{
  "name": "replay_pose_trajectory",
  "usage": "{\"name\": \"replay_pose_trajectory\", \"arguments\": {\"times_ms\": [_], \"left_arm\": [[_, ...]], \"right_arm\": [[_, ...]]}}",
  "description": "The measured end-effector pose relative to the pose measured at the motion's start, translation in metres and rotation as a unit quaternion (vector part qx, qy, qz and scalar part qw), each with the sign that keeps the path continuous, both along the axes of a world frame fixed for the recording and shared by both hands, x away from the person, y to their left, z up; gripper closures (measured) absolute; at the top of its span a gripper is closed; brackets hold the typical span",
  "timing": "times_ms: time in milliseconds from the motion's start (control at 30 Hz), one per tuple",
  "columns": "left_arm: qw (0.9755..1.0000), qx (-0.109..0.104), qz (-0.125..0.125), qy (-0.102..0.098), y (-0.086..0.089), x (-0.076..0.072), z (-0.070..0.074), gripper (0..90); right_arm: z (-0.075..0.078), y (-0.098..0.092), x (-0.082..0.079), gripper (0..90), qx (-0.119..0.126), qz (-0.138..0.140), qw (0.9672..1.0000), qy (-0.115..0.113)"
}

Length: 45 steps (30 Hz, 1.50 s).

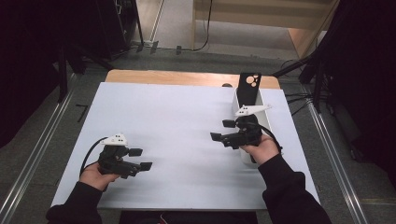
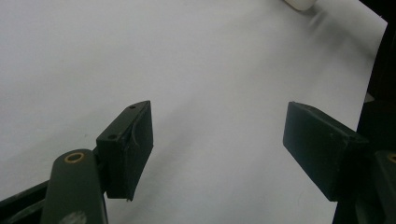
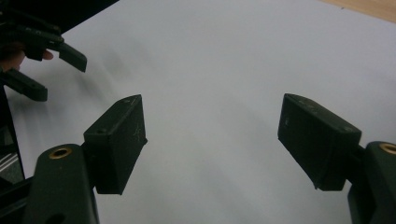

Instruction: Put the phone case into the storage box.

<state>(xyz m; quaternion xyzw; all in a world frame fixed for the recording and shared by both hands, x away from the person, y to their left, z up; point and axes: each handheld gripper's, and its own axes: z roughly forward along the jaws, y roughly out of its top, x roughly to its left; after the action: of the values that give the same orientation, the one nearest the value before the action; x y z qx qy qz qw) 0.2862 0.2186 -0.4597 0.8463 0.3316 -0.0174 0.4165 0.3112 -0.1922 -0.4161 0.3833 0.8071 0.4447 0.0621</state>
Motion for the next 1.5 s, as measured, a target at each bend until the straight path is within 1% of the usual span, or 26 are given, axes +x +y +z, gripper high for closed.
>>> {"name": "replay_pose_trajectory", "arguments": {"times_ms": [167, 200, 267, 300, 333, 400, 533, 700, 800, 867, 900, 1033, 1100, 1167, 1200, 1233, 1300, 1367, 1400, 1500], "left_arm": [[1.0000, -0.001, 0.000, 0.000, 0.000, 0.000, 0.000, 24.0], [1.0000, 0.000, 0.000, 0.001, 0.000, 0.000, 0.000, 24.0], [1.0000, -0.001, 0.000, 0.001, 0.000, 0.000, 0.000, 24.0], [1.0000, 0.000, 0.000, 0.001, 0.000, 0.000, 0.000, 24.0], [1.0000, 0.002, 0.001, 0.000, 0.000, -0.001, 0.000, 24.0], [1.0000, -0.001, 0.001, 0.000, 0.000, -0.001, 0.000, 24.0], [1.0000, 0.000, 0.000, 0.000, 0.000, -0.001, 0.000, 24.0], [1.0000, 0.000, -0.002, 0.000, 0.000, -0.001, 0.000, 24.0], [1.0000, 0.000, -0.002, 0.000, 0.000, -0.001, 0.000, 24.0], [1.0000, 0.001, -0.003, -0.001, 0.000, -0.001, 0.001, 24.0], [1.0000, 0.001, -0.004, -0.002, 0.000, -0.001, 0.001, 24.0], [1.0000, 0.000, -0.004, -0.002, 0.000, -0.001, 0.001, 24.0], [1.0000, 0.000, -0.003, -0.002, -0.001, -0.002, 0.001, 24.1], [1.0000, -0.001, -0.004, -0.003, -0.001, -0.002, 0.001, 24.1], [1.0000, 0.000, -0.004, -0.003, -0.001, -0.002, 0.001, 24.0], [1.0000, 0.000, -0.004, -0.003, -0.001, -0.002, 0.001, 24.1], [1.0000, 0.000, -0.003, -0.002, -0.001, -0.002, 0.001, 24.0], [1.0000, -0.002, -0.002, -0.002, -0.001, -0.002, 0.001, 24.0], [1.0000, 0.000, -0.003, -0.002, -0.001, -0.002, 0.001, 24.0], [1.0000, 0.000, -0.002, -0.002, -0.001, -0.002, 0.001, 24.0]], "right_arm": [[-0.007, 0.002, -0.010, 21.7, 0.003, 0.009, 1.0000, 0.002], [-0.008, 0.003, -0.012, 21.7, 0.000, 0.009, 1.0000, 0.002], [-0.012, 0.004, -0.017, 21.7, -0.005, 0.019, 0.9998, 0.000], [-0.014, 0.004, -0.019, 21.7, -0.009, 0.024, 0.9996, -0.007], [-0.016, 0.005, -0.021, 21.7, -0.012, 0.027, 0.9995, -0.008], [-0.019, 0.006, -0.025, 21.7, -0.013, 0.033, 0.9993, -0.006], [-0.025, 0.006, -0.032, 21.7, -0.016, 0.037, 0.9992, 0.001], [-0.031, 0.006, -0.042, 21.7, -0.015, 0.042, 0.9990, -0.003], [-0.035, 0.005, -0.047, 21.7, -0.016, 0.049, 0.9987, -0.001], [-0.037, 0.004, -0.050, 21.7, -0.023, 0.053, 0.9983, -0.005], [-0.039, 0.003, -0.053, 21.7, -0.019, 0.054, 0.9984, -0.003], [-0.043, -0.003, -0.059, 21.7, -0.021, 0.051, 0.9985, -0.010], [-0.044, -0.005, -0.063, 21.7, -0.017, 0.050, 0.9986, -0.008], [-0.046, -0.008, -0.068, 21.7, -0.019, 0.050, 0.9985, -0.009], [-0.048, -0.008, -0.071, 21.7, -0.021, 0.056, 0.9981, -0.017], [-0.048, -0.009, -0.073, 21.7, -0.025, 0.056, 0.9980, -0.018], [-0.049, -0.009, -0.077, 21.7, -0.023, 0.058, 0.9979, -0.018], [-0.051, -0.011, -0.081, 21.7, -0.025, 0.063, 0.9977, -0.010], [-0.052, -0.012, -0.082, 21.7, -0.027, 0.063, 0.9976, -0.011], [-0.056, -0.017, -0.086, 21.7, -0.033, 0.059, 0.9977, -0.002]]}}
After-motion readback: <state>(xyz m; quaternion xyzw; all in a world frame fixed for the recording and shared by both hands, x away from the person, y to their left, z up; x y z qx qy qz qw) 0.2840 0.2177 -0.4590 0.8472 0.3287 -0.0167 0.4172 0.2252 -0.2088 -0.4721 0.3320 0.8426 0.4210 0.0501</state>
